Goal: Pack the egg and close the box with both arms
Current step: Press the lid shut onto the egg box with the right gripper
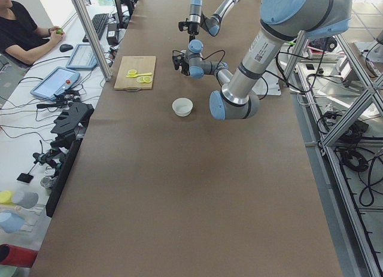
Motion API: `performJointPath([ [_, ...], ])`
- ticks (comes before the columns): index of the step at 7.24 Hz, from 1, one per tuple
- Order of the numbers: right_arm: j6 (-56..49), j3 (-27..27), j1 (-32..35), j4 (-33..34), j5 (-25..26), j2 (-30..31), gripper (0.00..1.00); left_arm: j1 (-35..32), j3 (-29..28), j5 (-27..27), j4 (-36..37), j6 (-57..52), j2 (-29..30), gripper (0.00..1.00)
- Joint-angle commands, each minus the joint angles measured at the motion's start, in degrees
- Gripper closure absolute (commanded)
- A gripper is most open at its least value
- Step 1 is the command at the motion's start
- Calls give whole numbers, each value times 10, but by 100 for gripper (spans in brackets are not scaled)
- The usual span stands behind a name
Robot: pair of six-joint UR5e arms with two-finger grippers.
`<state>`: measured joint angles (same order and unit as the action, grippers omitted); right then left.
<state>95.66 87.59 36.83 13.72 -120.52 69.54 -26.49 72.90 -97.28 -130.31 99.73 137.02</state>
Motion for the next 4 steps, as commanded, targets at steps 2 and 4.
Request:
performJointPath([
  [2, 0, -4, -4, 0, 6, -7, 77, -7, 8, -9, 1, -2, -8, 100],
  [4, 0, -7, -9, 0, 12, -9, 77, -27, 18, -53, 0, -2, -22, 100],
])
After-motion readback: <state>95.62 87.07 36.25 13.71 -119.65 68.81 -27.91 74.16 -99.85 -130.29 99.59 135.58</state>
